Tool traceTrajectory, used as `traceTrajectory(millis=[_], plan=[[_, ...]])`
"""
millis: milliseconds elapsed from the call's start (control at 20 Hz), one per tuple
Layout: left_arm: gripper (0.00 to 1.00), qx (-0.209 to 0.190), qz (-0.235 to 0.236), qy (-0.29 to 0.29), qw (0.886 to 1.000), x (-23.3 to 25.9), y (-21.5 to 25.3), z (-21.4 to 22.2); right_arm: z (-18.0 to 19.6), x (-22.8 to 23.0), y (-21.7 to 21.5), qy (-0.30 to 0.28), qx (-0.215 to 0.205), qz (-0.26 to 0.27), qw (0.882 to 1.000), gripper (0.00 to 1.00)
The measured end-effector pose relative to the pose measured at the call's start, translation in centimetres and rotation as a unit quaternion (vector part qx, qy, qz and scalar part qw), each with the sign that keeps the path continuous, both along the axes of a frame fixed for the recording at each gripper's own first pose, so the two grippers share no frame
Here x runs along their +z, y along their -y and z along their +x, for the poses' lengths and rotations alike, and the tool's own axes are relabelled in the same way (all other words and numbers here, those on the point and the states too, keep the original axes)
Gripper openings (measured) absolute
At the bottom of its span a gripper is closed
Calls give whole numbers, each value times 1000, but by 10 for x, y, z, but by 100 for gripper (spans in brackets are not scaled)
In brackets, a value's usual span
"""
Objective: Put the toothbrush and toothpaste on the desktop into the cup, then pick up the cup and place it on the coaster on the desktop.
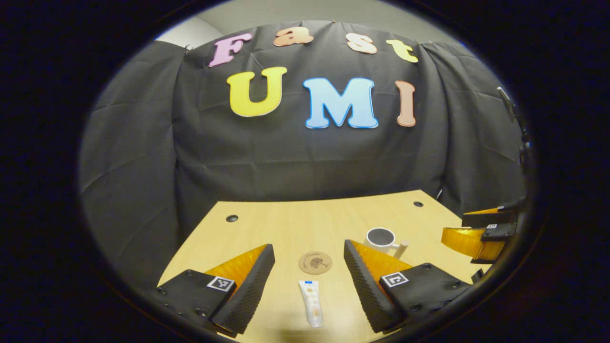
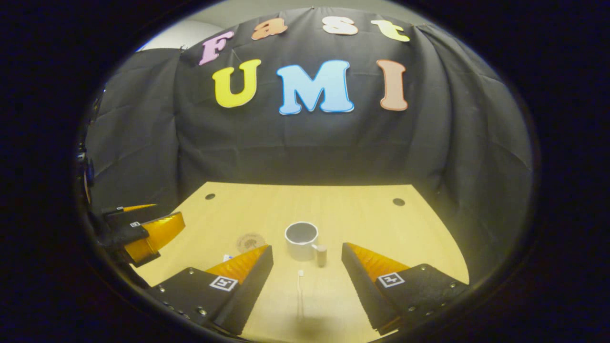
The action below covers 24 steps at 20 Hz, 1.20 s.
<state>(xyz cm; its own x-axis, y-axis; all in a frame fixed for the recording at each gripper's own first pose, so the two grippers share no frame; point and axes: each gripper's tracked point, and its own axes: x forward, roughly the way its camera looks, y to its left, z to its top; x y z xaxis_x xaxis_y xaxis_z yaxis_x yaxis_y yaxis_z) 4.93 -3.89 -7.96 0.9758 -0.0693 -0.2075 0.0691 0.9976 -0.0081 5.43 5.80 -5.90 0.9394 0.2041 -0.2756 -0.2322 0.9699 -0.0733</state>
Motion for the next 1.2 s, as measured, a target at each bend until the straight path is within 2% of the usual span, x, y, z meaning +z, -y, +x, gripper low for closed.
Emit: traceTrajectory(millis=[50,100,150,200,250,600,700,800,950,1000,1050,1150,1200], plan=[[96,-1,2,-14,1000,-11,0,5,3,-8,-1,-12,1,3,1000,91],[100,-1,5,-25,1000,-23,0,8,6,-14,-2,-21,2,4,1000,91],[96,-3,7,-34,999,-29,1,11,6,-17,-3,-28,2,4,1000,91],[96,-5,8,-41,999,-37,1,14,10,-23,-4,-37,2,2,999,87],[96,-6,9,-49,999,-43,2,16,14,-33,-4,-46,2,1,999,91],[96,-10,12,-117,993,-100,5,34,25,-82,-4,-119,-4,-22,993,92],[92,-18,11,-143,990,-116,8,37,32,-102,-2,-148,-8,-29,989,91],[100,-22,17,-179,983,-140,11,37,32,-123,0,-187,-12,-37,982,89],[98,-23,18,-213,977,-164,10,43,37,-144,-1,-226,-18,-39,973,90],[94,-24,17,-225,974,-171,9,44,39,-148,-2,-235,-19,-40,971,90],[98,-26,18,-235,971,-179,9,44,41,-153,-1,-242,-20,-42,969,90],[98,-25,22,-251,967,-192,6,47,44,-164,0,-256,-22,-50,965,87],[98,-23,22,-261,965,-197,4,48,44,-169,1,-266,-22,-56,962,90]])
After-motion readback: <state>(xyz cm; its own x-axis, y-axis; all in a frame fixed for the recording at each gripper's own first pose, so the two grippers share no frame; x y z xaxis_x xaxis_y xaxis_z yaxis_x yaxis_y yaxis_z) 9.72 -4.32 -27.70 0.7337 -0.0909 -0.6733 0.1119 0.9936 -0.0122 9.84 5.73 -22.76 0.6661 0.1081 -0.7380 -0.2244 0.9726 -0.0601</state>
